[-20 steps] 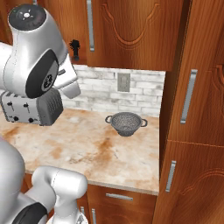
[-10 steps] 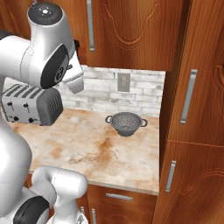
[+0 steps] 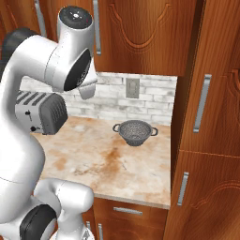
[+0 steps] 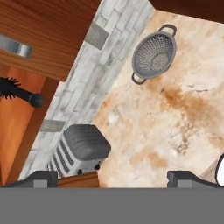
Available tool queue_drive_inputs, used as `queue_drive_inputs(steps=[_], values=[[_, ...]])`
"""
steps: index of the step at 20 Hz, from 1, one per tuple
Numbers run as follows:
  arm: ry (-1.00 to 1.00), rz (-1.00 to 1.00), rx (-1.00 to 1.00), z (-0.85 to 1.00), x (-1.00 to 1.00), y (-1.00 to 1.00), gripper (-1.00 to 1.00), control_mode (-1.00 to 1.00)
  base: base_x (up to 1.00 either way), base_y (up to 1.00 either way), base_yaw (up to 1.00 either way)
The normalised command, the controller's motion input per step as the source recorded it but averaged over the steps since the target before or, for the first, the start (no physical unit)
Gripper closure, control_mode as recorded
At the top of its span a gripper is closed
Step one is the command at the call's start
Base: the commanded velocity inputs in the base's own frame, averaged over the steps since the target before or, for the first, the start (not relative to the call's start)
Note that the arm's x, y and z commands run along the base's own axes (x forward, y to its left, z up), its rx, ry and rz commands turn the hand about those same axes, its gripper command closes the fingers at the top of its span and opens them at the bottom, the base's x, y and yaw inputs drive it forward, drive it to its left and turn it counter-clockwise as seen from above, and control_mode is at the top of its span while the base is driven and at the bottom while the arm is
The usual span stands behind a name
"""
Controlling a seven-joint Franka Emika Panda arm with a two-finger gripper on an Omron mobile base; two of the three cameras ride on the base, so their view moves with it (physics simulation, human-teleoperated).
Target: Pick the dish brush and dish brush from the cabinet and place them on the counter.
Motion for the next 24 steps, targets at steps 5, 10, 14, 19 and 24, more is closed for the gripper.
queue_drive_inputs(steps=[5, 10, 14, 19, 24], values=[[0.05, 0.01, 0.18, 0.0, 0.22, 0.0, -1.0, -1.0, 0.0, 0.0, 0.0], [0.0, 0.0, 0.21, 0.0, 0.11, 0.0, -1.0, -1.0, 0.0, 0.0, 0.0], [0.01, 0.0, 0.11, 0.0, 0.24, 0.0, -1.0, -1.0, 0.0, 0.0, 0.0], [-0.02, 0.04, 0.1, 0.02, 0.15, 0.0, -1.0, -1.0, 0.0, 0.0, 0.0], [-0.06, 0.01, 0.07, 0.06, 0.0, 0.09, -1.0, -1.0, 0.0, 0.0, 0.0]])
